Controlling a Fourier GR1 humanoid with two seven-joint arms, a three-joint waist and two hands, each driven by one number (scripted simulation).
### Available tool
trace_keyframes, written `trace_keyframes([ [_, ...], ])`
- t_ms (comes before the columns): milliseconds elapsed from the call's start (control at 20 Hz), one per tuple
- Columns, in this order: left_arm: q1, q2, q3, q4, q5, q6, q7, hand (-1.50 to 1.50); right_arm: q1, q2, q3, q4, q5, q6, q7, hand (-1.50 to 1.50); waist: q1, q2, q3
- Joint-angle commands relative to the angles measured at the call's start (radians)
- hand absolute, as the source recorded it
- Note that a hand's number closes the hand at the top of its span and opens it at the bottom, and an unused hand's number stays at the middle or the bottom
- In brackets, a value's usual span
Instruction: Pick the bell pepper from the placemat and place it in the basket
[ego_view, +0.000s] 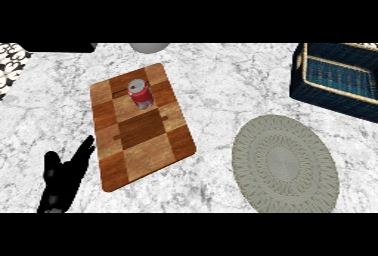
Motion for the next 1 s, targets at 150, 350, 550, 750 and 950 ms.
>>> trace_keyframes([
  [150,0.023,-0.004,-0.005,-0.024,0.006,0.000,0.096,0.00,0.040,-0.015,-0.118,0.142,-0.125,-0.099,-0.157,1.50,0.001,0.006,-0.008],
  [350,0.077,0.020,0.012,-0.025,0.024,-0.046,0.048,0.00,0.049,-0.039,-0.141,0.218,-0.154,-0.132,-0.240,1.50,0.004,0.005,-0.008],
  [550,-0.010,-0.007,0.019,0.086,0.000,-0.020,0.017,0.00,0.085,-0.038,-0.145,0.293,-0.170,-0.166,-0.348,1.50,-0.003,0.008,-0.009],
  [750,0.010,-0.018,0.009,0.074,-0.015,-0.002,0.021,0.00,0.086,-0.156,-0.049,0.358,-0.008,-0.144,-0.208,1.50,-0.002,0.011,-0.010],
  [950,-0.005,-0.013,0.004,0.024,-0.009,-0.007,0.078,0.00,0.140,-0.190,-0.055,0.411,-0.029,-0.127,-0.349,-1.50,0.001,0.010,-0.008],
])
